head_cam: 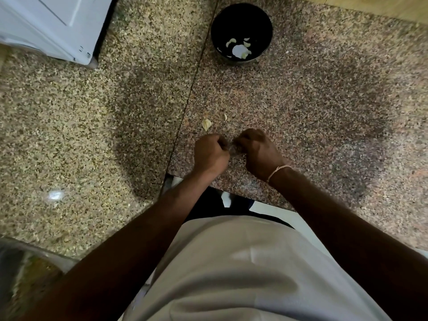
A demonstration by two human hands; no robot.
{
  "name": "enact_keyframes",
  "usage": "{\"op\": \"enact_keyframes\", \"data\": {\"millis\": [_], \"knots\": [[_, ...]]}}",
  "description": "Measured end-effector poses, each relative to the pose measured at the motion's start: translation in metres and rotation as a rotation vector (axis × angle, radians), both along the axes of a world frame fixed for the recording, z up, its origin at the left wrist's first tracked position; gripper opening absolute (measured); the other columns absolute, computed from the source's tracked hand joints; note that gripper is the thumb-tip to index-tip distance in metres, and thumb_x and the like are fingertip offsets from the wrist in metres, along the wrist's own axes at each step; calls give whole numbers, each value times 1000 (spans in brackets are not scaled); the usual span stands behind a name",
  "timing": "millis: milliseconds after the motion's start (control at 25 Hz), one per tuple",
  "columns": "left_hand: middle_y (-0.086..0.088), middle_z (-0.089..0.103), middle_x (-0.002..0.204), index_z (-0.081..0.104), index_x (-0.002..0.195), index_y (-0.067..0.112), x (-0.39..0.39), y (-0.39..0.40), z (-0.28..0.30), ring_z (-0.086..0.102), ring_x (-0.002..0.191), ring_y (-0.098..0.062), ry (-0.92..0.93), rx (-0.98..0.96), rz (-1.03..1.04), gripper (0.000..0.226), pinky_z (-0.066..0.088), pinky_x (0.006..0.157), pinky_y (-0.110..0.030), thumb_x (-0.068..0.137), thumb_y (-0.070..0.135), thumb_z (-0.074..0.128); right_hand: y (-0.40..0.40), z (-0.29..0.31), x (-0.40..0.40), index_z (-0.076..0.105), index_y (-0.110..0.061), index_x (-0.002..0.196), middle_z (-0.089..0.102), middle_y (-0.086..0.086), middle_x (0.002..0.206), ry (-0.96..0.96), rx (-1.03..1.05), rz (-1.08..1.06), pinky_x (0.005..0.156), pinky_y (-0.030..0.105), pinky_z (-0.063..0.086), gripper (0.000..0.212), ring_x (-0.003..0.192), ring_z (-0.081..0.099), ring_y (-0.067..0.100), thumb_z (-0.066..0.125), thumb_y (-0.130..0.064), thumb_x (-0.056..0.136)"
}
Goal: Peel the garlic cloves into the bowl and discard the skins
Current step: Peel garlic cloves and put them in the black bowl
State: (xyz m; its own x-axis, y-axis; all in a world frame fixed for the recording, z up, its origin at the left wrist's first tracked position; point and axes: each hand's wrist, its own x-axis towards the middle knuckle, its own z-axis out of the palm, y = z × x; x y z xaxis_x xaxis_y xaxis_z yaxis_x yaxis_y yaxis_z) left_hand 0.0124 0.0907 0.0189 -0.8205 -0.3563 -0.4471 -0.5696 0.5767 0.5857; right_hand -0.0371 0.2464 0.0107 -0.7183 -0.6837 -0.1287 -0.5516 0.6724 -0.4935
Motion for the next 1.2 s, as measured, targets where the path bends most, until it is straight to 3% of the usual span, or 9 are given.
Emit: {"op": "enact_keyframes", "data": {"millis": [80,200,320,560,640,720,840,1040,1200], "knots": [[2,76,93,77,97,13,0,3,-2,68,81,-12,1,47,29,17,55,70,-22,88,0,73,3,3,-1,75,-3,112,68,16,105,-34,-57,-76,79,40,56,31,93,64,33,59,10,88],[6,73,89,74,91,18,7,0,-7,63,73,-3,22,24,116,18,37,53,0,87,0,74,15,4,-2,76,-5,102,66,13,101,-46,-88,-332,73,33,56,14,82,65,27,68,-4,91],[3,75,96,78,97,15,5,6,-9,71,89,-15,0,44,145,19,33,52,-1,88,0,72,5,4,12,74,-6,96,63,11,98,-54,-58,-337,69,25,47,10,78,62,26,75,-11,87],[7,70,94,78,110,14,-6,5,-10,56,73,8,59,120,185,30,39,50,3,89,-6,70,-16,3,8,75,-7,94,64,12,92,-49,-48,-337,68,34,47,12,78,61,28,64,-10,93],[1,75,102,77,109,13,-2,-6,-13,64,79,3,72,170,245,31,50,59,-3,89,-9,69,-7,4,8,74,-5,92,64,14,93,-32,-50,-368,70,35,47,11,81,61,30,63,-5,90],[-5,77,103,76,104,12,4,-13,-16,73,86,-12,72,225,314,29,65,73,-26,90,-11,66,-9,4,11,74,-4,95,64,14,96,-19,-30,-386,71,32,46,14,83,61,30,60,-1,91],[-8,78,94,76,94,17,10,-15,-21,76,87,-27,78,255,342,27,66,79,-49,89,-9,67,-26,2,14,73,-3,97,63,14,98,-35,0,-351,67,27,42,21,84,62,30,56,6,90],[-14,77,92,72,83,22,18,-17,-26,74,89,-42,77,310,359,30,63,81,-58,86,-7,65,-15,7,2,76,-8,115,70,16,110,-3,-52,-351,75,29,54,34,95,68,32,64,7,86],[-5,78,90,74,90,22,22,-13,-26,76,85,-28,84,300,337,25,65,81,-51,88,-3,69,-19,6,14,69,-18,126,61,9,128,117,164,4,85,44,58,27,120,53,31,58,-16,101]]}}
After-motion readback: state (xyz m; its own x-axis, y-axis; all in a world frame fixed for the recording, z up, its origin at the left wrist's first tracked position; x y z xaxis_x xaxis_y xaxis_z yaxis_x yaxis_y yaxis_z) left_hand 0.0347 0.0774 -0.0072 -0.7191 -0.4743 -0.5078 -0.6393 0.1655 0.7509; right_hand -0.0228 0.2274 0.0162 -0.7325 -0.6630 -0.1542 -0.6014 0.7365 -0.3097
